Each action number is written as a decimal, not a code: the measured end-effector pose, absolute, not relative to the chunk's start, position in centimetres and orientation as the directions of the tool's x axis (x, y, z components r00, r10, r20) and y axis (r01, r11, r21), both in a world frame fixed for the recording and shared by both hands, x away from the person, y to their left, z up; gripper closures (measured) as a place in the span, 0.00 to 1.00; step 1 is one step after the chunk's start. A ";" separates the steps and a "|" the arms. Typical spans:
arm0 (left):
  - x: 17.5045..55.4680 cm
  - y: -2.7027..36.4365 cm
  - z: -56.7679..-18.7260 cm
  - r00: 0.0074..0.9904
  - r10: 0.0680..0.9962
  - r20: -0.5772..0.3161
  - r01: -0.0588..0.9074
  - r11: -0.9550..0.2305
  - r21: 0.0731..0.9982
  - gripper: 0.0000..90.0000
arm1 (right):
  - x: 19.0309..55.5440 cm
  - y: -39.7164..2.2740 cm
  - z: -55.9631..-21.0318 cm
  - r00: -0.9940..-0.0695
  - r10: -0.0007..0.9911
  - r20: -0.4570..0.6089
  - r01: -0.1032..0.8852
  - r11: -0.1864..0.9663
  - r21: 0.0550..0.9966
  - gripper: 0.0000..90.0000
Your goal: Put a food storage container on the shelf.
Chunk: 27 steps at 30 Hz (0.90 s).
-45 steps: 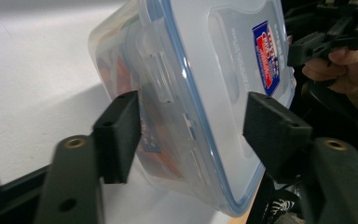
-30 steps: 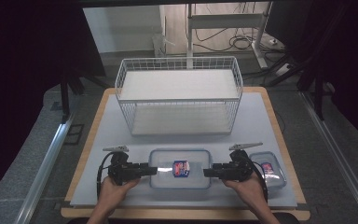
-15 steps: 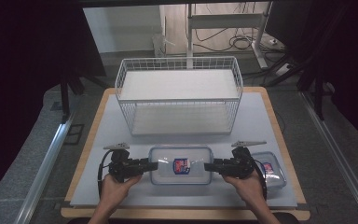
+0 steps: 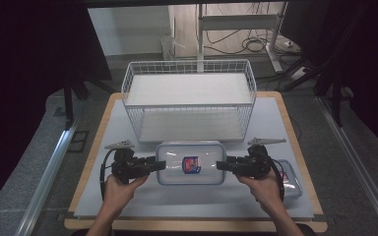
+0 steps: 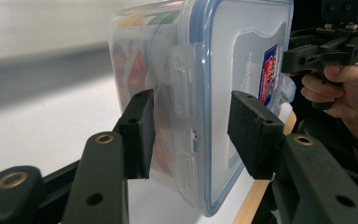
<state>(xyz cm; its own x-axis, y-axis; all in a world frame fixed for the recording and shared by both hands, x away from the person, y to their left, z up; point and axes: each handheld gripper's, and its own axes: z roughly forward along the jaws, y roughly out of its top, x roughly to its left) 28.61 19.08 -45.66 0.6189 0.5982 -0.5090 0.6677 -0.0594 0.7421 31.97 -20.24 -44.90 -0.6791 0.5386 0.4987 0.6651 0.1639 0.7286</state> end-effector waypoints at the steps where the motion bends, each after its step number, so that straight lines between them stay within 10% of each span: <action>1: 28.7 19.1 -45.3 0.623 0.598 -0.503 0.662 -0.062 0.747 0.58 | 32.2 -20.2 -44.2 -0.688 0.537 0.489 0.654 0.165 0.738 0.56; 27: 31.9 19.8 -37.5 0.641 0.620 -0.452 0.609 -0.052 0.792 0.58 | 35.5 -19.4 -37.4 -0.723 0.523 0.451 0.597 0.146 0.789 0.56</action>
<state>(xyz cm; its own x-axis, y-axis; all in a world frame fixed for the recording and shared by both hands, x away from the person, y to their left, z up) 31.87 19.82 -37.52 0.6413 0.6199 -0.4521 0.6087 -0.0524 0.7916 35.54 -19.39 -37.45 -0.7234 0.5228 0.4511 0.5973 0.1461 0.7886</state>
